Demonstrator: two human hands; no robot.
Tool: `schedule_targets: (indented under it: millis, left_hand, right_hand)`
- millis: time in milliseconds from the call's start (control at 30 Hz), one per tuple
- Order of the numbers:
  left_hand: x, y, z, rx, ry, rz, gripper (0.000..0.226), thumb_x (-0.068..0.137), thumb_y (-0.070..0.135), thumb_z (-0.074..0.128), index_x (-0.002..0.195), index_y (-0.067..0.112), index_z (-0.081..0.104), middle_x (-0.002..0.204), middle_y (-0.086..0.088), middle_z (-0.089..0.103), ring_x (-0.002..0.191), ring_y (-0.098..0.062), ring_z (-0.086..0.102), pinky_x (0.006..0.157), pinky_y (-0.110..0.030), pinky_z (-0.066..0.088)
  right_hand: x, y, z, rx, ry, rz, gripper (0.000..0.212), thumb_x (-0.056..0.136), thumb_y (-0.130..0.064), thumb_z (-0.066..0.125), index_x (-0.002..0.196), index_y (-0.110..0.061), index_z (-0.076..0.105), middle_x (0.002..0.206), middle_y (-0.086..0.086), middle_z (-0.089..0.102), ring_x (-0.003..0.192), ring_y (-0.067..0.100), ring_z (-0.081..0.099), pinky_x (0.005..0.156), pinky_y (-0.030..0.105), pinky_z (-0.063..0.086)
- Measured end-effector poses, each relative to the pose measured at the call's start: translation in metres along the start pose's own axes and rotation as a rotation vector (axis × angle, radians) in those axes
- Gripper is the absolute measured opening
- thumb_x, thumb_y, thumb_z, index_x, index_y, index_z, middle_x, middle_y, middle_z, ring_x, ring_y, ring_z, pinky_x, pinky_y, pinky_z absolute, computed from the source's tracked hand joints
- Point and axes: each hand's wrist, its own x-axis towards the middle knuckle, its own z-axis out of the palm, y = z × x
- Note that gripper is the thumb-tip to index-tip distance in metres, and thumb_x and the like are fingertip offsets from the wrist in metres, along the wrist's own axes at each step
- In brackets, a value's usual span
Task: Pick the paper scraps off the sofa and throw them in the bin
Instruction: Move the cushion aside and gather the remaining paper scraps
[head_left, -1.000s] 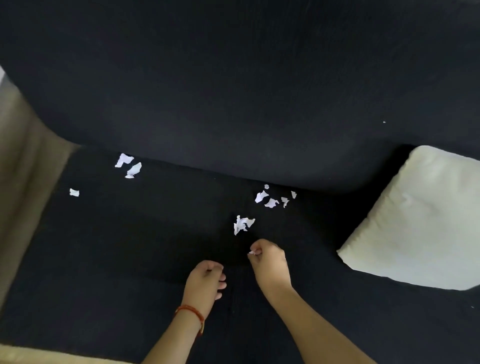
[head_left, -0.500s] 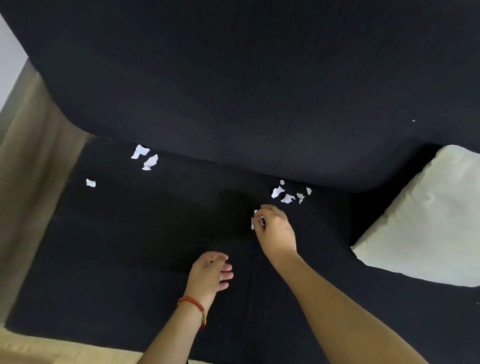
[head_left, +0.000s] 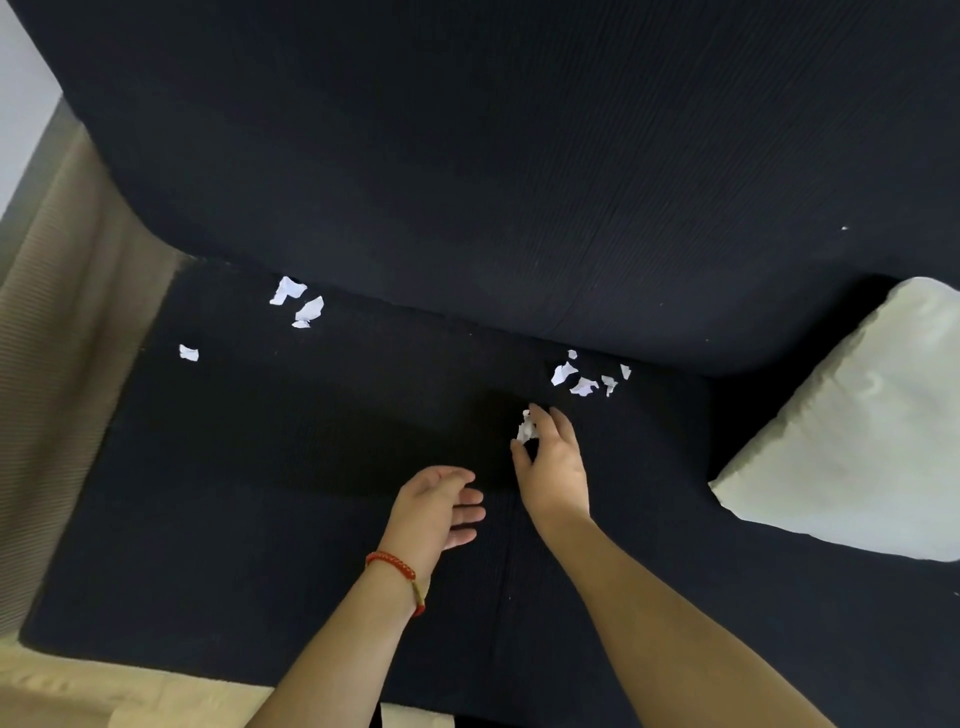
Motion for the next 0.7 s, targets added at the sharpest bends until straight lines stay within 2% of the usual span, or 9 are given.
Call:
schedule_targets:
  millis: [200, 333, 433, 467, 533, 633, 700]
  left_hand:
    - [0.002, 0.016, -0.001, 0.009, -0.042, 0.042, 0.01, 0.103, 0.019, 0.062, 0.108, 0.017, 0.07, 0.098, -0.009, 0.075, 0.089, -0.024, 0.076, 0.068, -0.034, 0.06]
    - [0.004, 0.021, -0.008, -0.032, -0.049, 0.031, 0.007, 0.101, 0.018, 0.064, 0.105, 0.017, 0.07, 0.091, -0.007, 0.076, 0.084, -0.023, 0.076, 0.065, -0.035, 0.06]
    - [0.002, 0.019, -0.013, -0.109, -0.063, -0.032, 0.01, 0.1, 0.018, 0.065, 0.106, 0.015, 0.072, 0.079, -0.003, 0.08, 0.074, -0.02, 0.079, 0.062, -0.035, 0.063]
    - [0.001, 0.017, -0.014, -0.127, -0.069, -0.044, 0.012, 0.1, 0.019, 0.065, 0.109, 0.015, 0.072, 0.08, -0.003, 0.081, 0.075, -0.02, 0.08, 0.063, -0.036, 0.063]
    - [0.001, 0.009, -0.018, -0.16, -0.071, -0.026, 0.017, 0.1, 0.023, 0.065, 0.115, 0.017, 0.071, 0.098, -0.007, 0.08, 0.09, -0.024, 0.078, 0.071, -0.039, 0.063]
    - [-0.002, -0.004, -0.02, -0.267, -0.081, 0.016, 0.027, 0.101, 0.037, 0.062, 0.123, 0.022, 0.071, 0.12, -0.009, 0.075, 0.112, -0.026, 0.072, 0.089, -0.045, 0.06]
    - [-0.005, -0.01, -0.019, -0.42, -0.138, -0.041, 0.035, 0.101, 0.045, 0.059, 0.12, 0.021, 0.077, 0.123, -0.008, 0.076, 0.114, -0.026, 0.073, 0.088, -0.045, 0.061]
  right_hand:
    - [0.0, -0.004, 0.006, -0.013, 0.03, -0.046, 0.037, 0.108, -0.008, 0.056, 0.145, -0.01, 0.063, 0.162, 0.009, 0.048, 0.154, 0.023, 0.039, 0.123, 0.03, 0.036]
    - [-0.005, -0.006, 0.006, 0.03, 0.077, -0.054, 0.034, 0.106, 0.002, 0.054, 0.135, -0.004, 0.07, 0.154, 0.01, 0.057, 0.144, 0.023, 0.052, 0.119, 0.029, 0.042]
    - [-0.01, -0.007, 0.003, 0.108, 0.131, -0.041, 0.029, 0.103, 0.004, 0.056, 0.124, -0.003, 0.074, 0.137, 0.009, 0.067, 0.128, 0.022, 0.064, 0.109, 0.027, 0.05]
    - [-0.012, -0.01, 0.001, 0.147, 0.15, -0.034, 0.026, 0.102, 0.004, 0.058, 0.12, -0.005, 0.075, 0.13, 0.007, 0.07, 0.12, 0.018, 0.066, 0.105, 0.027, 0.053]
    - [-0.02, -0.019, -0.002, 0.256, 0.162, -0.015, 0.024, 0.101, 0.001, 0.061, 0.115, -0.011, 0.077, 0.12, -0.001, 0.072, 0.11, 0.008, 0.067, 0.099, 0.029, 0.058]
    - [-0.046, -0.043, -0.005, 0.41, 0.13, -0.018, 0.026, 0.098, -0.001, 0.066, 0.104, -0.023, 0.078, 0.115, -0.016, 0.072, 0.108, -0.001, 0.069, 0.094, 0.019, 0.057]
    - [-0.071, -0.063, -0.002, 0.504, 0.071, -0.023, 0.031, 0.096, -0.002, 0.068, 0.098, -0.031, 0.079, 0.114, -0.019, 0.073, 0.109, -0.003, 0.069, 0.092, 0.017, 0.057]
